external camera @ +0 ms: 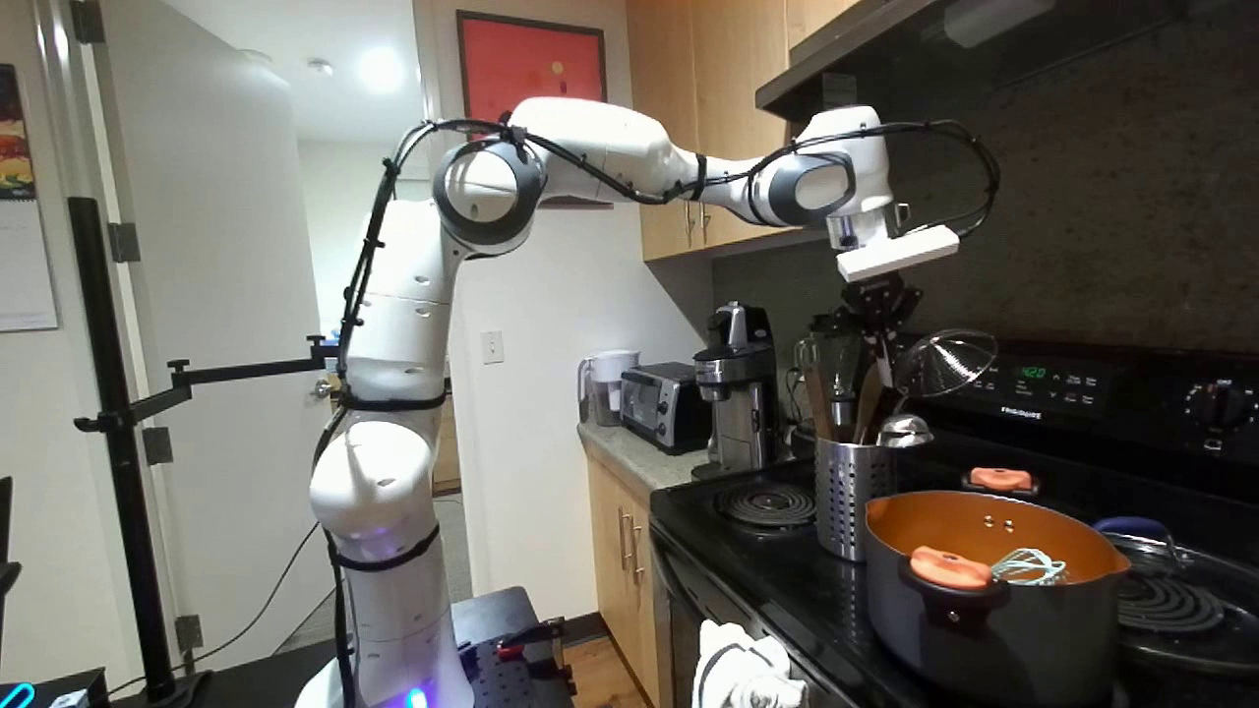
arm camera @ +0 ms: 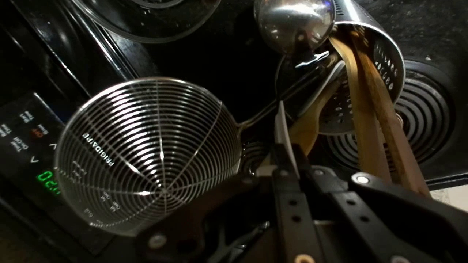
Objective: Put the spatula in the pot
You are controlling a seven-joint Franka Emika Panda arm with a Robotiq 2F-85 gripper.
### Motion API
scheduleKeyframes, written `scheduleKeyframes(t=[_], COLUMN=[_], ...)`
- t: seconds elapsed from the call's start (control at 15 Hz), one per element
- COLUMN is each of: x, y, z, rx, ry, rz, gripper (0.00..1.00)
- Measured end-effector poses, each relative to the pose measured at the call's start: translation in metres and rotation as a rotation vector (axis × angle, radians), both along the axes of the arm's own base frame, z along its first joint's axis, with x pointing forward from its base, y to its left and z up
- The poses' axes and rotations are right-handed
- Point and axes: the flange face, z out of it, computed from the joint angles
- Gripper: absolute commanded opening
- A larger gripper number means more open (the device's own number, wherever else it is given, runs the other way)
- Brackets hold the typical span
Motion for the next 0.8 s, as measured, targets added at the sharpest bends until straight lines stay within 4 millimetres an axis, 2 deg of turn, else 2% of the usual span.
scheduleKeyframes(t=[0.8], x=[-0.051], y=[0.015], z=[0.096], rx=[-0.067], ry=[-0.069], rz=[0.034], gripper=[0.01])
